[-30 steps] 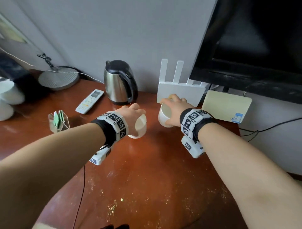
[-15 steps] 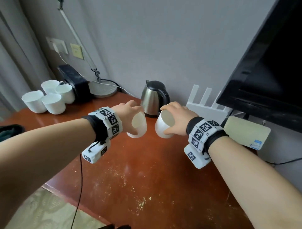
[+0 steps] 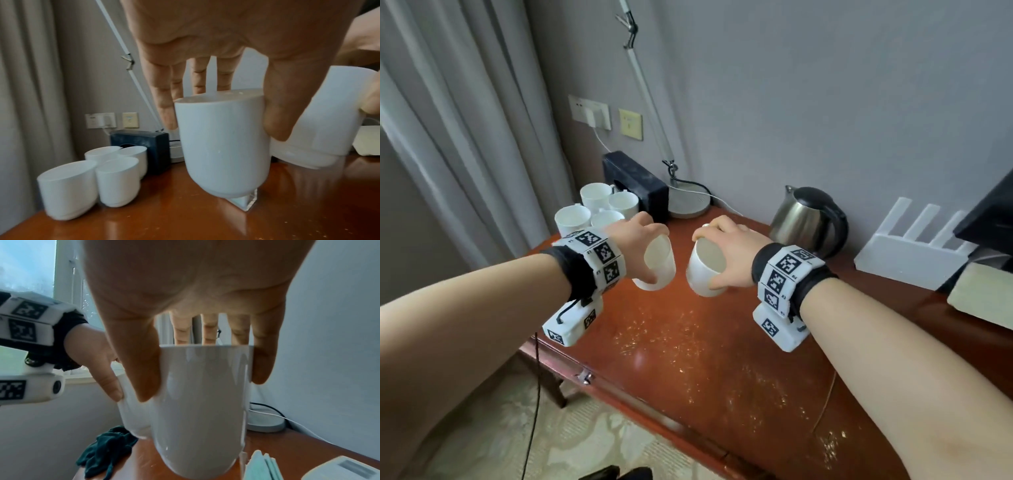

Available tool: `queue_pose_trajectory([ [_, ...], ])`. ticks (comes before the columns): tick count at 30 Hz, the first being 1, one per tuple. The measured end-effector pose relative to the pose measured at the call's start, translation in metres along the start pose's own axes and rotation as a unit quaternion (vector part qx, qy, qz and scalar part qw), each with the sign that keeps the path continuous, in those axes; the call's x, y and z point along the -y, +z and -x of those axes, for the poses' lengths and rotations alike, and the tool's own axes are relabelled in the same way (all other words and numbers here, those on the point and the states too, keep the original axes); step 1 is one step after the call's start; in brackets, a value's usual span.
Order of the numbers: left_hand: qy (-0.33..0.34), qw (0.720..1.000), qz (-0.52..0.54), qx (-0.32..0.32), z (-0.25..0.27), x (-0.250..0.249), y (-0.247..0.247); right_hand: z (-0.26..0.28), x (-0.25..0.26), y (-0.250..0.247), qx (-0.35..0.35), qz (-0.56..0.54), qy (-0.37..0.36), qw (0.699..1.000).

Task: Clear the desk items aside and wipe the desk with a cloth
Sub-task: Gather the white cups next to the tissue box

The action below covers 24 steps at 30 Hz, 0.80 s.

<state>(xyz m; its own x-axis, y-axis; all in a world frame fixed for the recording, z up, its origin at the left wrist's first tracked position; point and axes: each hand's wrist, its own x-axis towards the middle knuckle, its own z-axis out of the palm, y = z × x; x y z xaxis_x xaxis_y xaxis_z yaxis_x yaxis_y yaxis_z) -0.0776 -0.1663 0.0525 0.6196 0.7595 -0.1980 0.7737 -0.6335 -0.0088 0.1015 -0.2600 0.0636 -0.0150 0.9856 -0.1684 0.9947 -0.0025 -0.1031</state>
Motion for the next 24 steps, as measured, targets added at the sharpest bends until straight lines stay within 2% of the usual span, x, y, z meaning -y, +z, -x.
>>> queue_pose_trajectory([
  [6, -0.098, 0.995, 0.018, -0.025, 0.028, 0.069, 0.002, -0.034, 0.044, -0.002, 0.006, 0.018, -0.059, 0.998],
  [12, -0.172, 0.984, 0.042, -0.002, 0.041, 0.112, -0.001, -0.062, 0.074, -0.003, 0.007, 0.016, -0.091, 0.996],
  [18, -0.181, 0.982, 0.049, 0.001, 0.021, 0.151, 0.014, -0.101, 0.099, 0.012, 0.025, 0.025, -0.103, 0.994],
  [24, -0.158, 0.986, 0.054, 0.007, -0.025, 0.211, 0.036, -0.166, 0.123, 0.038, 0.045, 0.027, -0.102, 0.993],
])
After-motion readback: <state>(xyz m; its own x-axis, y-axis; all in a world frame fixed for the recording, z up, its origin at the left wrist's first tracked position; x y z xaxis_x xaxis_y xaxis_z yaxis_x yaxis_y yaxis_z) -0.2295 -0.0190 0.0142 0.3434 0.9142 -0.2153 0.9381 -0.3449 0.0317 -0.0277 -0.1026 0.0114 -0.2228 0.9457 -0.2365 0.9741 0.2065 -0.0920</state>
